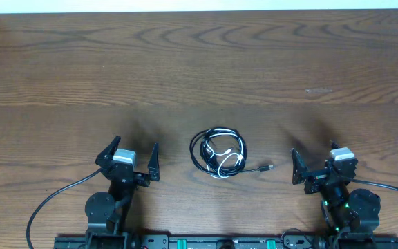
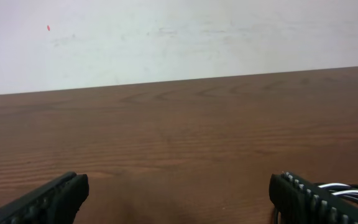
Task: Untangle cables
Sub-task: 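Raise both grippers from rest and move toward the cable bundle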
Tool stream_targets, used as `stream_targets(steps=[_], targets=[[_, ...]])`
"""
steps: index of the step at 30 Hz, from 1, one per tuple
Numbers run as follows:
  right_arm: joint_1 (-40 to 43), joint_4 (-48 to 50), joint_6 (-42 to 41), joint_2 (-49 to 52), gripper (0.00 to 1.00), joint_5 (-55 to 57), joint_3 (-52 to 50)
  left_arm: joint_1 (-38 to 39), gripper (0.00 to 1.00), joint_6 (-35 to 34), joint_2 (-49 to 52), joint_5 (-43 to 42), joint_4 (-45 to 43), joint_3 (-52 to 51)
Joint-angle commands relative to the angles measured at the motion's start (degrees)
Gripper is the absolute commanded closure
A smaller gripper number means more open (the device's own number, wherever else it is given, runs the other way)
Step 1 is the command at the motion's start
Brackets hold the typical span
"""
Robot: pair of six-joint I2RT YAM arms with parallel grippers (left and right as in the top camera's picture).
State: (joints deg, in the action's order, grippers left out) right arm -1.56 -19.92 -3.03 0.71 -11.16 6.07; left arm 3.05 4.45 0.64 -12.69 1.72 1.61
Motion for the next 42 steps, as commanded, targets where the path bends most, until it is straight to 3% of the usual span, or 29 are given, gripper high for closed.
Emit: stream_targets(steps=[1, 10, 15, 20, 28, 31, 35, 38, 40, 42], targets=[[0.37, -0.96, -0.74, -0.17, 0.01, -1.01, 0.22, -0.24, 0.02, -0.26, 0.07, 0.52, 1.90, -1.07], [0.37, -0.26, -0.76, -0.17, 0.01, -1.51, 0.22, -0.24, 0.02, -0.28, 0.07, 0.46, 1.90, -1.07], [0.35, 5.44, -0.74, -0.17, 0.01, -5.79, 0.61, -0.24, 0.02, -0.33, 0.07, -1.73, -0.22, -1.05], [0.35, 6.60, -0.76, 0.46, 0.01, -6.40, 8.98, -0.24, 0.02, -10.27, 2.27, -5.14, -10.27, 3.98], [0.35, -8.33, -0.76, 15.21, 0.01, -7.69, 35.08, -0.20, 0.02, -17.75, 20.41, -15.30, -12.02, 23.06], [0.35, -19.43, -0.13, 23.98, 0.01, -7.63, 46.66, -0.20, 0.02, -22.16, 29.83, -21.03, -11.17, 30.80], [0.37, -35.26, 6.10, 36.26, 0.01, -6.73, 61.24, -0.20, 0.02, -23.04, 41.00, -30.47, -10.84, 37.11], [0.37, -36.50, 6.51, 40.44, 0.01, -6.80, 65.51, -0.20, 0.02, -23.54, 44.41, -31.80, -13.99, 37.11], [0.37, -34.73, 6.47, 41.62, 0.01, -7.48, 66.23, -0.20, 0.02, -29.49, 45.42, -31.91, -14.53, 37.11], [0.37, -33.79, 6.49, 41.66, 0.01, -7.45, 66.23, -0.20, 0.02, -29.51, 45.31, -34.34, -14.78, 37.11]])
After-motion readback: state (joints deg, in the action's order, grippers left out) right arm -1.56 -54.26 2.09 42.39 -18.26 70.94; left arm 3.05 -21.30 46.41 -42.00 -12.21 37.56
